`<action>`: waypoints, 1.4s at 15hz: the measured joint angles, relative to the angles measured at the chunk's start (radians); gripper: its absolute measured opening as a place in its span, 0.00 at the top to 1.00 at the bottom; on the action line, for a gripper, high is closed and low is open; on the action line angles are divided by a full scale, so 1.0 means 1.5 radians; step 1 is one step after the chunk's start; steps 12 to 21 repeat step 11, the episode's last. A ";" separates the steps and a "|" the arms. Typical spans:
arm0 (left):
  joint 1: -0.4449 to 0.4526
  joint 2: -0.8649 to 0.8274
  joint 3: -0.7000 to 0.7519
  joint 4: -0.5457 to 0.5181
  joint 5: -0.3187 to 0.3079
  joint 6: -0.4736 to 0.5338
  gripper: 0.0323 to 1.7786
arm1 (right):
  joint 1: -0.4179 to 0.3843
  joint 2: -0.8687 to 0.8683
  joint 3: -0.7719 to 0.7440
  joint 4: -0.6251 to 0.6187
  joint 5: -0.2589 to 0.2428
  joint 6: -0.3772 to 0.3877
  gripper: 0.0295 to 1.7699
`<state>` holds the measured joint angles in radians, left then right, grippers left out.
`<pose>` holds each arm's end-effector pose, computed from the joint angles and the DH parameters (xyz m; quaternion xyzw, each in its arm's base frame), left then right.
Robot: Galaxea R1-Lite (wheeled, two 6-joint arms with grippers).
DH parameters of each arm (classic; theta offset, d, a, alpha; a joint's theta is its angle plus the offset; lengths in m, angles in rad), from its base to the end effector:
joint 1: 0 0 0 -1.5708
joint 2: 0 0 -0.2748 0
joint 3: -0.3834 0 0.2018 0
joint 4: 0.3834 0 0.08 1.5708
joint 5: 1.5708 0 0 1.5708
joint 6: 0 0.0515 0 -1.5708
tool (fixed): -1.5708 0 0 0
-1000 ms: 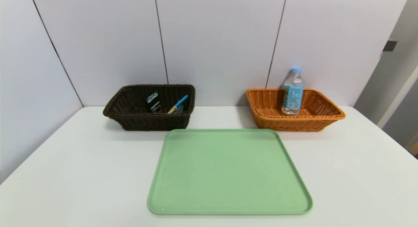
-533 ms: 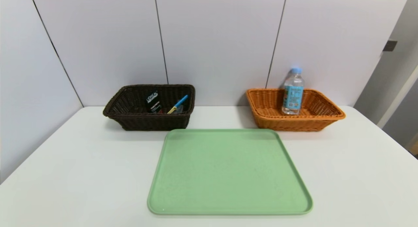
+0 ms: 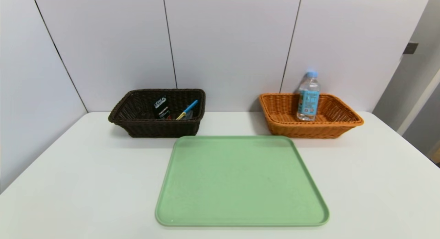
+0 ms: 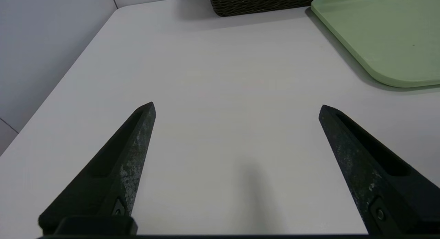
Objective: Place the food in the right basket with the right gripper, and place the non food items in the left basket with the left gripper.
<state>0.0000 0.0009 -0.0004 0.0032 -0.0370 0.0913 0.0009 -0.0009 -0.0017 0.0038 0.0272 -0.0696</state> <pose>0.0439 -0.0019 0.0752 0.0456 0.0010 -0.0186 0.9988 0.0436 0.0014 0.0756 -0.0348 0.0001 0.0141 0.9993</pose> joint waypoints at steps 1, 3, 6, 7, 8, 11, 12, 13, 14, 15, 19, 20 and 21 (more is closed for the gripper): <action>0.000 0.000 0.000 0.000 0.001 -0.001 0.05 | 0.000 0.000 0.000 0.001 0.000 -0.001 0.04; 0.000 0.000 0.000 0.000 0.001 -0.001 0.05 | 0.000 0.000 0.001 0.001 -0.002 0.006 0.04; 0.000 0.000 0.000 0.000 0.001 -0.001 0.05 | 0.000 0.000 0.001 0.001 -0.007 0.019 0.04; 0.000 0.000 0.000 0.000 0.001 -0.001 0.05 | 0.000 0.000 0.001 0.001 -0.007 0.020 0.04; 0.000 0.000 0.000 0.000 0.001 -0.001 0.05 | -0.001 0.000 0.001 0.001 -0.007 0.019 0.04; 0.000 0.000 0.000 0.000 0.001 -0.001 0.05 | 0.000 0.000 0.001 0.001 -0.008 0.033 0.04; 0.000 0.000 0.000 0.000 0.001 -0.001 0.05 | 0.000 0.000 0.001 0.001 -0.008 0.033 0.04; 0.000 0.000 0.000 0.000 0.001 -0.001 0.05 | 0.000 0.000 0.001 0.001 -0.008 0.033 0.04; 0.000 0.000 0.000 0.000 0.001 -0.001 0.05 | 0.000 0.000 0.001 0.001 -0.008 0.033 0.04; 0.000 0.000 0.000 0.000 0.001 -0.001 0.05 | 0.000 0.000 0.001 0.001 -0.008 0.033 0.04; 0.000 0.000 0.000 0.000 0.001 -0.001 0.05 | 0.000 0.000 0.001 0.001 -0.008 0.033 0.04; 0.000 0.000 0.000 0.000 0.001 -0.001 0.05 | 0.000 0.000 0.001 0.001 -0.008 0.033 0.04; 0.000 0.000 0.000 0.000 0.001 -0.001 0.05 | 0.000 0.000 0.001 0.001 -0.008 0.033 0.04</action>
